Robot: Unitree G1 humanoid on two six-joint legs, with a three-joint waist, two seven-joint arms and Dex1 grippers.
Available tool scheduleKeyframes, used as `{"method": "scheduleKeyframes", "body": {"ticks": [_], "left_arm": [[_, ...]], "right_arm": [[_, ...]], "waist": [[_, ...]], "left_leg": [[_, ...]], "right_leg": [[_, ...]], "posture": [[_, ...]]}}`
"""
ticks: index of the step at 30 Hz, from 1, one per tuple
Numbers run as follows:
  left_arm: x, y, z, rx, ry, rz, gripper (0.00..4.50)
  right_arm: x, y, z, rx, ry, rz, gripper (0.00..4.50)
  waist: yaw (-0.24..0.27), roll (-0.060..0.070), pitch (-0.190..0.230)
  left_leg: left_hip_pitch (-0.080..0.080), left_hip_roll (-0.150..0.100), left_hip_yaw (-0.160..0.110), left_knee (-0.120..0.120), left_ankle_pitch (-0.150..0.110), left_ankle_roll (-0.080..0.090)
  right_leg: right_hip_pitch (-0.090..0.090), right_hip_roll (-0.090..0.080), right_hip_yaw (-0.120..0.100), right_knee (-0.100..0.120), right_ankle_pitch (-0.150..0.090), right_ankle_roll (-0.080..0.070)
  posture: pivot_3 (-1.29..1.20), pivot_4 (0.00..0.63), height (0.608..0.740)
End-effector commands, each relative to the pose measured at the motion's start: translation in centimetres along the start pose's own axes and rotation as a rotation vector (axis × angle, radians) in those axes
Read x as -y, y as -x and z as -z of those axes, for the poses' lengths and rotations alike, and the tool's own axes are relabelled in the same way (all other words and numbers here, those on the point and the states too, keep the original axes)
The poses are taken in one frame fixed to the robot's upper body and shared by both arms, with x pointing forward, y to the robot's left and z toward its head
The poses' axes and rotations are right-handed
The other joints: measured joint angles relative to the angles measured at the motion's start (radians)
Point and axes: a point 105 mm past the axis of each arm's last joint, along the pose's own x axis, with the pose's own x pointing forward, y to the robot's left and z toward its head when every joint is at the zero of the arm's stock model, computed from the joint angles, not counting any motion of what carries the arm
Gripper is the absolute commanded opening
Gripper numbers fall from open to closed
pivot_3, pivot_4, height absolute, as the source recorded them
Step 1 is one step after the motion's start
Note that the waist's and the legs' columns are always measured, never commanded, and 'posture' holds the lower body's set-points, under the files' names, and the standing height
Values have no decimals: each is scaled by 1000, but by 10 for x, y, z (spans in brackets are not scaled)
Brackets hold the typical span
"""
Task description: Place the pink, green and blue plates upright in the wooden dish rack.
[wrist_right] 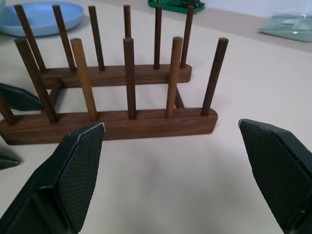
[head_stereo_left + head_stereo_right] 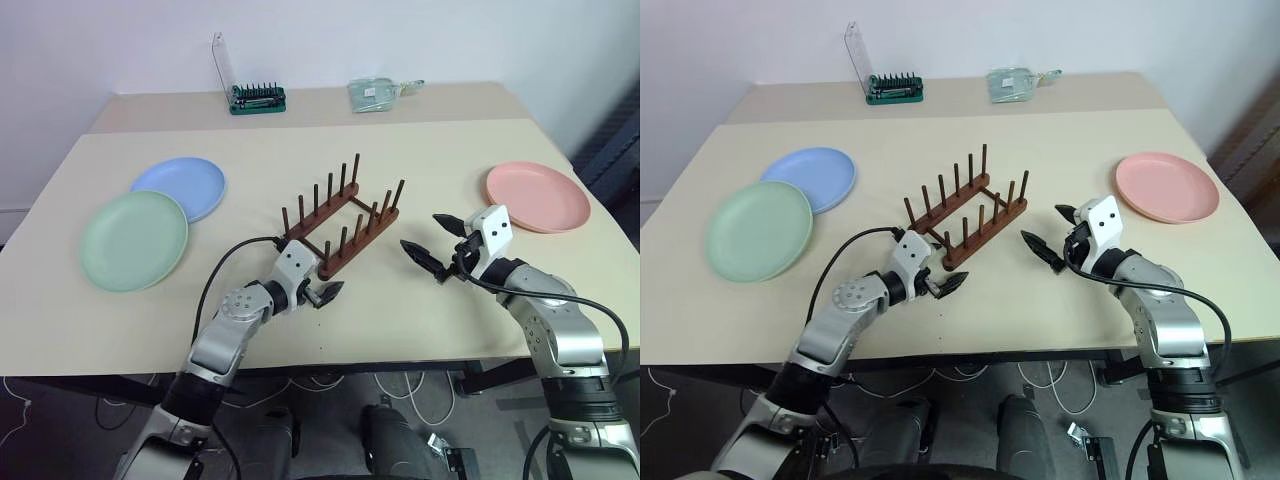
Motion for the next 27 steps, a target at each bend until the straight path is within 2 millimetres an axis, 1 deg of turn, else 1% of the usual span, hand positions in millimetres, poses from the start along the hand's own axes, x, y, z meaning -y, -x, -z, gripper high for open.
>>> {"method": "scheduleKeyframes", "body": {"ticks": [1, 2, 3, 4, 5, 7, 8, 10, 14, 17, 21, 24, 27], "left_arm": [[10, -9, 8, -39, 8, 13, 3905], [10, -8, 8, -39, 9, 11, 3592], [10, -8, 9, -38, 10, 10, 3093], [10, -7, 9, -38, 9, 11, 2686], [10, -6, 9, -38, 8, 12, 2079], [9, -4, 11, -38, 1, 12, 1071], [8, -3, 12, -36, -11, 14, 756], [8, 1, 13, -32, -35, 33, 770], [11, 11, 13, -13, -117, 144, 770], [12, 17, 4, 22, -142, 243, 770], [4, 14, -1, 20, -190, 355, 770], [-5, 12, -5, 11, -225, 439, 770], [-12, 5, -7, 14, -253, 473, 770]], "right_arm": [[-1, 5, -25, 50, 62, 7, 4500], [-2, 7, -25, 46, 62, 8, 4500], [-3, 8, -25, 42, 61, 8, 4500], [-4, 9, -24, 40, 60, 9, 4500], [-4, 9, -25, 38, 59, 10, 4500], [-5, 11, -24, 34, 56, 12, 4500], [-4, 12, -24, 31, 53, 15, 4500], [-4, 14, -20, 15, 52, 18, 4500], [-4, 26, -4, -66, 79, 12, 4500], [-3, 38, 6, -112, 75, 13, 4500], [3, 53, 16, -151, 72, 57, 4500], [-1, 64, 21, -159, 63, 88, 4500], [-4, 69, 26, -165, 60, 105, 4500]], "waist": [[6, 0, 0], [8, 0, 0], [8, 0, 0], [8, 0, 0], [8, 0, 0], [8, 0, 0], [8, 0, 0], [6, 1, -1], [6, 1, -1], [4, 1, -1], [7, 1, -1], [9, 1, 0], [5, 1, 0]], "left_leg": [[0, 0, 0, 0, 0, 0], [0, 0, 0, 0, 0, 0], [0, 0, 0, 0, 0, 0], [0, 0, 0, 0, 0, 0], [0, 0, 0, 0, -1, 1], [0, 0, 0, 0, -1, 1], [0, 0, 0, 0, -1, 1], [1, 0, 0, 0, -1, 1], [1, 0, 0, -1, -1, 1], [1, 0, 0, -1, -1, 1], [0, 0, 0, -1, -1, 1], [0, 0, 0, 0, -1, 1], [0, 0, 0, 0, -1, 1]], "right_leg": [[0, 0, 0, 0, 0, 0], [0, 0, 0, 0, 0, 0], [1, 0, 0, 0, -1, 1], [1, 0, 0, 0, -1, 1], [1, 0, 0, 0, -1, 1], [1, 0, 0, 0, -1, 1], [1, 0, 0, 0, -1, 1], [1, 0, 0, 0, -1, 1], [1, 0, 0, 0, -1, 1], [1, 0, 0, 0, -1, 1], [1, 0, 0, -1, -2, 1], [1, 0, 0, 0, -2, 2], [1, 0, 0, -1, -2, 2]], "posture": [[0, 150, 740], [0, 150, 740], [0, 150, 740], [0, 150, 740], [0, 150, 740], [0, 150, 740], [0, 150, 740], [0, 150, 740], [0, 150, 740], [0, 150, 740], [0, 150, 740], [0, 150, 740], [0, 150, 740]]}}
